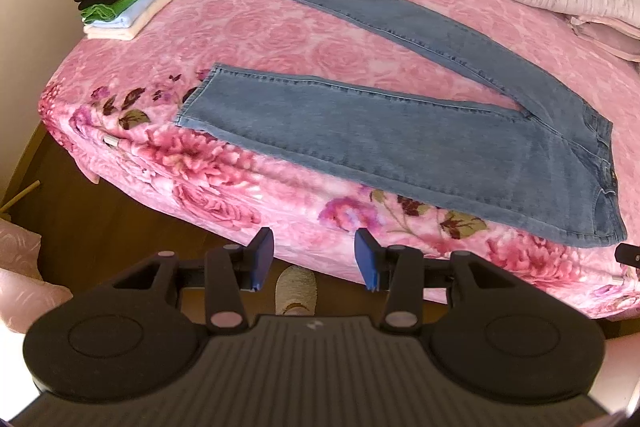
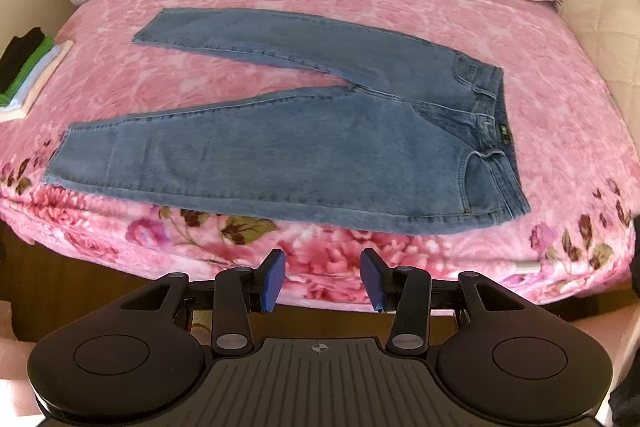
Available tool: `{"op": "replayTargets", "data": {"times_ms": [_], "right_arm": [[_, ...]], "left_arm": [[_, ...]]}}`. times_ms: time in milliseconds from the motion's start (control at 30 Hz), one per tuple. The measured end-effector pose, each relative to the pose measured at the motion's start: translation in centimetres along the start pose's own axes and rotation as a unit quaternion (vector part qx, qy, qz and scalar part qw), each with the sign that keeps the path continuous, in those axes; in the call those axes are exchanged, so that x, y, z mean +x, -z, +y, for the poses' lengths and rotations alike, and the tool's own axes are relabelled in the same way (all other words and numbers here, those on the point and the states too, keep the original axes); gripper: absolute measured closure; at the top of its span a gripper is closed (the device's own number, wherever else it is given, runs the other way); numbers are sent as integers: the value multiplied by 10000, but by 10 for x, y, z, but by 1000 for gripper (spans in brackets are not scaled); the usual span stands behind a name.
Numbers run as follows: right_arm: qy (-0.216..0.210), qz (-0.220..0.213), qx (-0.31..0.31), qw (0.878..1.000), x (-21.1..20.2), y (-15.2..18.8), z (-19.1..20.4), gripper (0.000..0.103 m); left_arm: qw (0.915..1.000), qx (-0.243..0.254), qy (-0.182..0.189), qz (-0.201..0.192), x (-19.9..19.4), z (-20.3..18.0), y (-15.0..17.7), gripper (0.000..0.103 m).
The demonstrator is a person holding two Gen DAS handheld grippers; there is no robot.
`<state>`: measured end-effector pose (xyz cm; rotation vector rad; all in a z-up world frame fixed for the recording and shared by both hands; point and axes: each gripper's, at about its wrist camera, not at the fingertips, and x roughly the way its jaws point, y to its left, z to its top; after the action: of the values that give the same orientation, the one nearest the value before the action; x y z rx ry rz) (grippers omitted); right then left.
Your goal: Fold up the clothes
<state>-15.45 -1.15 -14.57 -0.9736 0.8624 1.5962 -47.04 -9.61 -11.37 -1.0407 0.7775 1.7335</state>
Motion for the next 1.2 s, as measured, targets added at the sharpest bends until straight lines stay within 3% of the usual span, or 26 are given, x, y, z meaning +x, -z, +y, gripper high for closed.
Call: {"op": "replayTargets", "data": {"times_ms": [367, 633, 933, 1100, 1200], "right_arm": [[87, 4, 3, 10000, 11, -14, -6, 58], [229, 185, 372, 9989, 37, -40, -23, 58], [225, 327, 1706, 9845, 83, -97, -84, 58], [250, -263, 2264, 9733, 85, -127, -113, 58], [272, -346, 2384, 9702, 96, -136, -124, 58]], "left_arm": [[9996, 221, 142, -119, 10, -18, -23, 63], [9942, 810, 618, -339, 40, -50, -68, 63], [9746, 1651, 1471, -348, 107, -92, -157, 63], [9586, 2065, 1946, -254, 145, -120, -209, 63], [9486, 2337, 2125, -189, 170, -137, -228, 63]]}}
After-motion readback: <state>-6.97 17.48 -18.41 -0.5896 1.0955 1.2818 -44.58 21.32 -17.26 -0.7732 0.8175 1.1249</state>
